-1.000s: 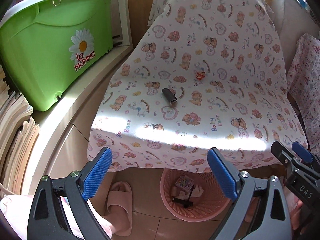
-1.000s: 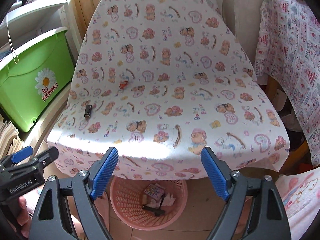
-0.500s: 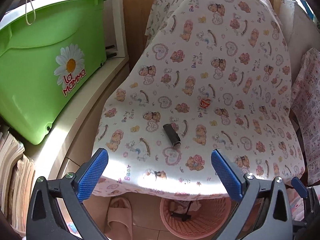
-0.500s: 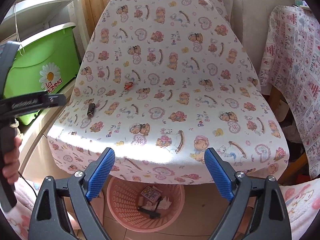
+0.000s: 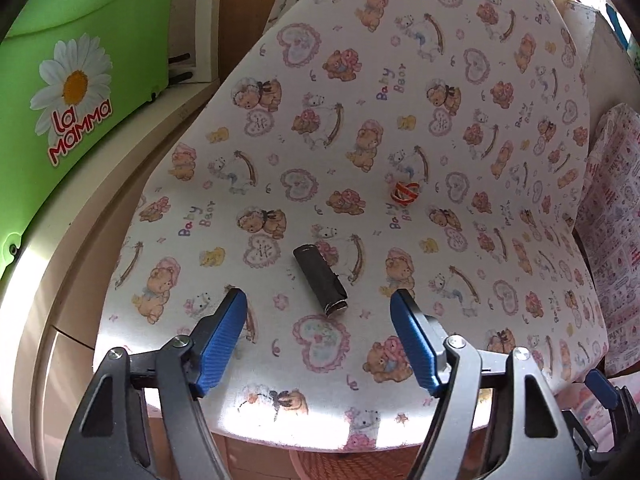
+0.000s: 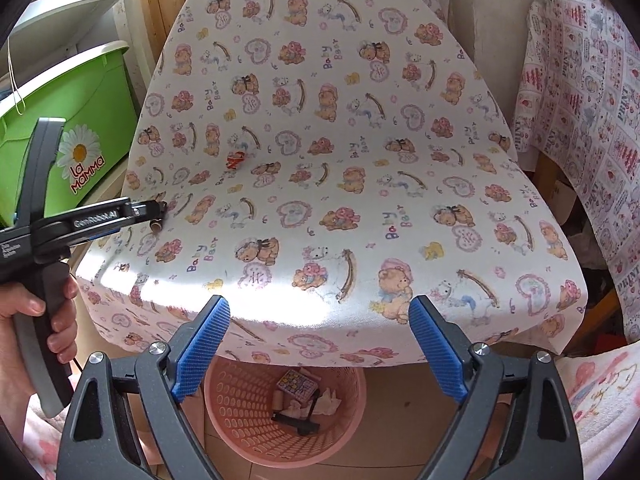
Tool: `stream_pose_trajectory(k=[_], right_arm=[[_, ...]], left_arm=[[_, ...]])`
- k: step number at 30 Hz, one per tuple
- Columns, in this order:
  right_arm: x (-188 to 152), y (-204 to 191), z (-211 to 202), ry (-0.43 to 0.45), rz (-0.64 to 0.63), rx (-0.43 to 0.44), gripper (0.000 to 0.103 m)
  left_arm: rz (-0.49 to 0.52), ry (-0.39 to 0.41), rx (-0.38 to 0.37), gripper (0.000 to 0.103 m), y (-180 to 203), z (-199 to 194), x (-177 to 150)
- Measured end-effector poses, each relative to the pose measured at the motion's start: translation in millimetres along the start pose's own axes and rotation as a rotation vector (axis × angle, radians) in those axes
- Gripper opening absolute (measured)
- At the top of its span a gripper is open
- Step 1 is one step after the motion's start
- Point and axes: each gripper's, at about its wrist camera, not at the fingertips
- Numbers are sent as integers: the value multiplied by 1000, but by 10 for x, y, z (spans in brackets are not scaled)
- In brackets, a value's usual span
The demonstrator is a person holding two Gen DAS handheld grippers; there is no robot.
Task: Collect trash
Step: 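Reach the left tool to the black cylinder and close on it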
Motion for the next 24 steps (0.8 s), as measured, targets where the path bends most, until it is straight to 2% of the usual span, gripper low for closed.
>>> stream_pose_trajectory(k=[1, 5, 8, 10, 12, 17, 21, 24], right_arm=[[3, -1, 2, 1, -4, -2, 92], [21, 8, -13, 14, -15, -20, 92], [19, 29, -32, 23, -16, -27, 92], [9, 41, -43, 31, -13, -28, 92], [0, 41, -50, 38, -14, -31, 92], [-23, 5, -67, 41, -33, -39, 92], [-29, -20, -96, 61, -32, -45, 92], [-28, -19, -105, 68, -14, -19, 92]], left_arm=[[0, -4, -4, 63, -2, 34, -12], [21, -8, -16, 57, 41, 122, -42], [57, -2, 22, 45, 106, 158, -65], [100, 7, 76, 29, 178, 176, -85], [142, 10, 73, 15, 240, 182, -110], [48, -23, 16, 7, 137, 143, -76], [-5, 1, -27, 7, 64, -83, -22], [-1, 32, -63, 7, 99, -306, -5]])
Point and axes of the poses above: each gripper's, at about its wrist camera, not at the fingertips, and z roughly the way its jaws point, y to its right, x to its top, and after that the axes turned 9 degrees about -z, right-handed
